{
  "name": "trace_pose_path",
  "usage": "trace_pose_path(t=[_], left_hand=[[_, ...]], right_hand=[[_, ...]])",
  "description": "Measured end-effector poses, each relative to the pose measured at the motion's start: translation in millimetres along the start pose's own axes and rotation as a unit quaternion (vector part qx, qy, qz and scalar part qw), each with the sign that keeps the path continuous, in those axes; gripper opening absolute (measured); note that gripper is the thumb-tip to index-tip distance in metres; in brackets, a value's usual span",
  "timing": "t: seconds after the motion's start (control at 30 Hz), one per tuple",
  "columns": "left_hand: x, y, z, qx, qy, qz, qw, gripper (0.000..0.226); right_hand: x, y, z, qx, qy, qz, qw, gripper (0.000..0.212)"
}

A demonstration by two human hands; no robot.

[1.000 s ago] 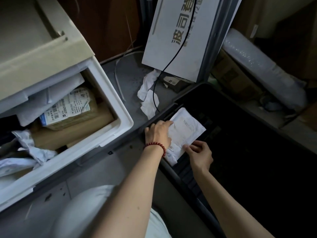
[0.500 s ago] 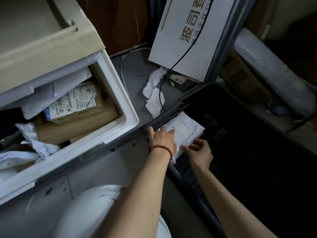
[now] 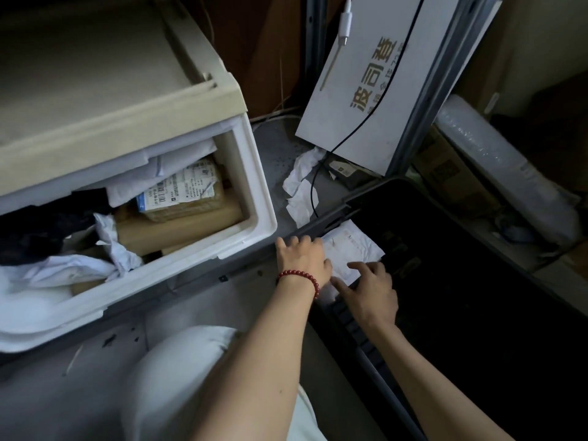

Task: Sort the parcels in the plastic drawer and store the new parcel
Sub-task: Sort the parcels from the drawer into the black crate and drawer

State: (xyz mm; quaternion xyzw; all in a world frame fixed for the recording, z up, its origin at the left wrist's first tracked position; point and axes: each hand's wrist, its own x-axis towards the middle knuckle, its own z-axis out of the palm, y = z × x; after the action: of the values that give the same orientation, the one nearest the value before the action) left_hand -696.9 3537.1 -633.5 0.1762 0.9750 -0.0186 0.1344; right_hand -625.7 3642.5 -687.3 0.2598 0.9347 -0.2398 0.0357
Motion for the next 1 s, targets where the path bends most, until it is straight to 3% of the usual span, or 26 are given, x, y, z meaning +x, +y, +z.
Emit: trace_pose_path(t=[0.2, 0.37, 0.77, 1.0], left_hand=[[-39.9, -38.7, -29.6, -0.048, 0.049, -0.080, 0.994, 0.038], [-79.1, -85.5, -66.8, -0.155, 0.091, -0.159, 0.971, 0.032], [-212.3, -237.6, -91.9, -0.152, 0.174, -0.340, 0.912, 0.030], [-250.2, -278.2, -62.5, -0.181, 0.171, -0.361, 0.899, 0.034]], right_hand=[[-22.9, -20.0, -38.9, -0.005, 0.007, -0.064, 0.998, 0.055], [-41.5, -59.7, -62.0, 0.036, 0.029, -0.130, 0.990, 0.050], [-108.8, -247.5, -69.3, 0.076, -0.075, -0.327, 0.939, 0.053], [-130.2, -295.7, -30.6, 0.007, -0.137, -0.358, 0.923, 0.051]])
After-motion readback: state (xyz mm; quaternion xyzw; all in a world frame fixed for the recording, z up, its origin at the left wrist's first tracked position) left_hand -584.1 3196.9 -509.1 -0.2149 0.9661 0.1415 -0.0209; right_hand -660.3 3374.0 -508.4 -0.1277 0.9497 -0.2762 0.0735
